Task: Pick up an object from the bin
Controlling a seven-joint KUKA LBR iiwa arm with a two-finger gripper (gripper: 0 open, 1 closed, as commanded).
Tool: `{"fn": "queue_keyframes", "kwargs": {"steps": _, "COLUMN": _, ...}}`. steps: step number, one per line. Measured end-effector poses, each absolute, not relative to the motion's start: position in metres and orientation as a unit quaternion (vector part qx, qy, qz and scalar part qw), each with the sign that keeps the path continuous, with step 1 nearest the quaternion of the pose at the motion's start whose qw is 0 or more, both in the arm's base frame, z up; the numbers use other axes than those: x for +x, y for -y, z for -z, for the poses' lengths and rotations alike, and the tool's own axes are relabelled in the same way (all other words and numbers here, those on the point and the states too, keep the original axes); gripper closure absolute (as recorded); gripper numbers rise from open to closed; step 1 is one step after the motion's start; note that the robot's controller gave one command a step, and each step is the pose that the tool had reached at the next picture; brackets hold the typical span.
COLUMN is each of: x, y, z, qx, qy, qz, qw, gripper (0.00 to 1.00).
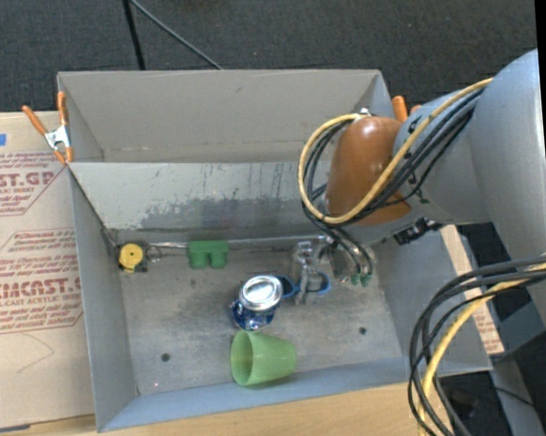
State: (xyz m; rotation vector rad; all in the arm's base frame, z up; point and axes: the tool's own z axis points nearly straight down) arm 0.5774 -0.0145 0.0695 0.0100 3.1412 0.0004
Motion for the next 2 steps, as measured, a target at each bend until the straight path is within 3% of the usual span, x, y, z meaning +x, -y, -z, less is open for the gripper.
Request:
{"fn": "queue_keyframes", "kwargs": {"steps": 1, "x": 0.555, "y": 0.015, "z": -0.175, "qx": 0.008, "qy": -1.0, "qz": 0.0, "qw": 0.004, "gripper": 1.0}}
{"fn": "queue_keyframes", "kwargs": {"steps": 2, "x": 0.534, "y": -0.038, "z": -0.357, "qx": 0.002, "qy": -1.0, "qz": -0.001, "qw": 0.006, "gripper": 1.0}}
